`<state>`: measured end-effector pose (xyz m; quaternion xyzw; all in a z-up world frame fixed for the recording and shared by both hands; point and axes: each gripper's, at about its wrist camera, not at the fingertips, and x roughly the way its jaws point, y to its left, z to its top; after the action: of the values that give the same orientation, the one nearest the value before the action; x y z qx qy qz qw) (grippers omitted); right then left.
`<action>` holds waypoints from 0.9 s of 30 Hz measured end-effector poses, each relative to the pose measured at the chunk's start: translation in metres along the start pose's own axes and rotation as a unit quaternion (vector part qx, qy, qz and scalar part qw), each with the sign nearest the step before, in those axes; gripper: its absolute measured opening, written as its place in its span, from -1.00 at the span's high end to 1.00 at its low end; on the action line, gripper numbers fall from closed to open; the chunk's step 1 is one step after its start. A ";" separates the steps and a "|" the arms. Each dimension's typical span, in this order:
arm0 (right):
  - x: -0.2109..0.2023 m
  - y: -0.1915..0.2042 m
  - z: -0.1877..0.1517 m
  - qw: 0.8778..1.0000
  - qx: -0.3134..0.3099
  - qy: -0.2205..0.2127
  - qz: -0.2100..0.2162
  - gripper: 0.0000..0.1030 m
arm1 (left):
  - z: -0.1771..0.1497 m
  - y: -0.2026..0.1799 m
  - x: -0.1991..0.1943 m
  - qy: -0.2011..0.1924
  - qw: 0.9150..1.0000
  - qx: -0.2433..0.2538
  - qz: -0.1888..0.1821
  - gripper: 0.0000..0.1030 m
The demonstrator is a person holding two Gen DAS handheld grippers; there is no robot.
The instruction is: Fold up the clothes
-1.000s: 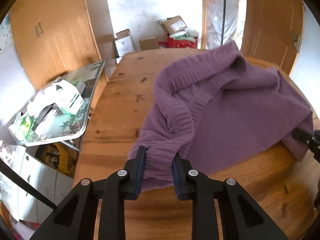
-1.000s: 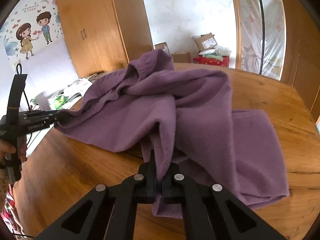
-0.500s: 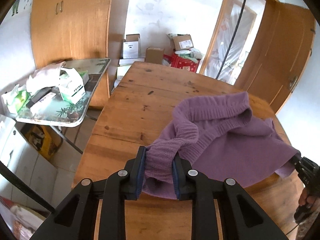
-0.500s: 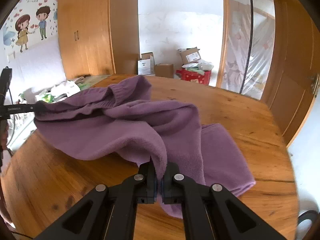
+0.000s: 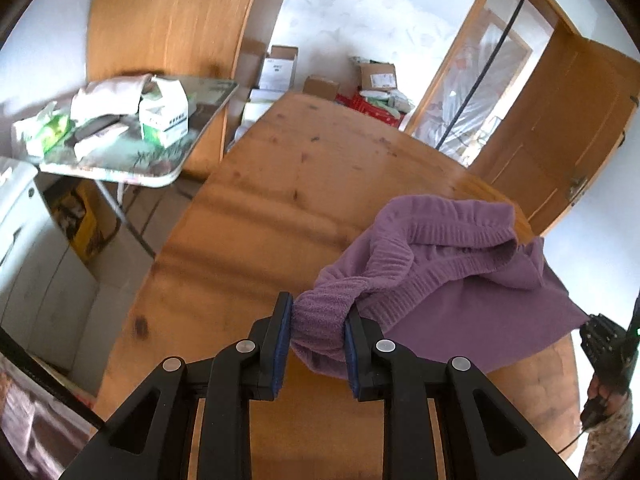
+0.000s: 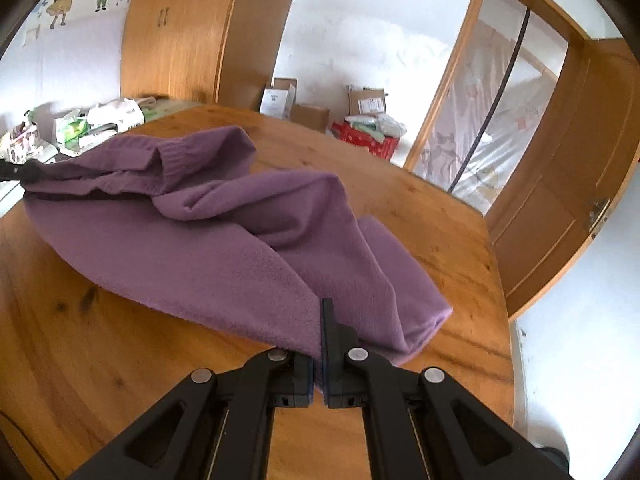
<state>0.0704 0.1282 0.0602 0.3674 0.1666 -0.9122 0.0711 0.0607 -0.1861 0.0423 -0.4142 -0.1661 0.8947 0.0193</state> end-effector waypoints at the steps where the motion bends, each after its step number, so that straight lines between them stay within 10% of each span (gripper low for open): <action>1: 0.003 0.000 -0.003 1.000 0.000 0.009 0.003 0.95 | -0.005 -0.001 -0.001 0.005 1.000 0.002 0.002 0.58; 18: -0.002 0.003 -0.030 0.998 -0.005 0.048 0.027 0.95 | -0.023 0.008 -0.003 0.018 1.000 -0.011 0.007 0.74; 27: -0.019 -0.014 -0.041 0.988 0.029 0.103 0.112 0.88 | -0.024 0.018 -0.006 0.017 1.000 -0.024 0.011 0.75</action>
<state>0.1071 0.1555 0.0496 0.4780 0.1040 -0.8602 0.1443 0.0851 -0.1975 0.0267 -0.4317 -0.1824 0.8834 0.0029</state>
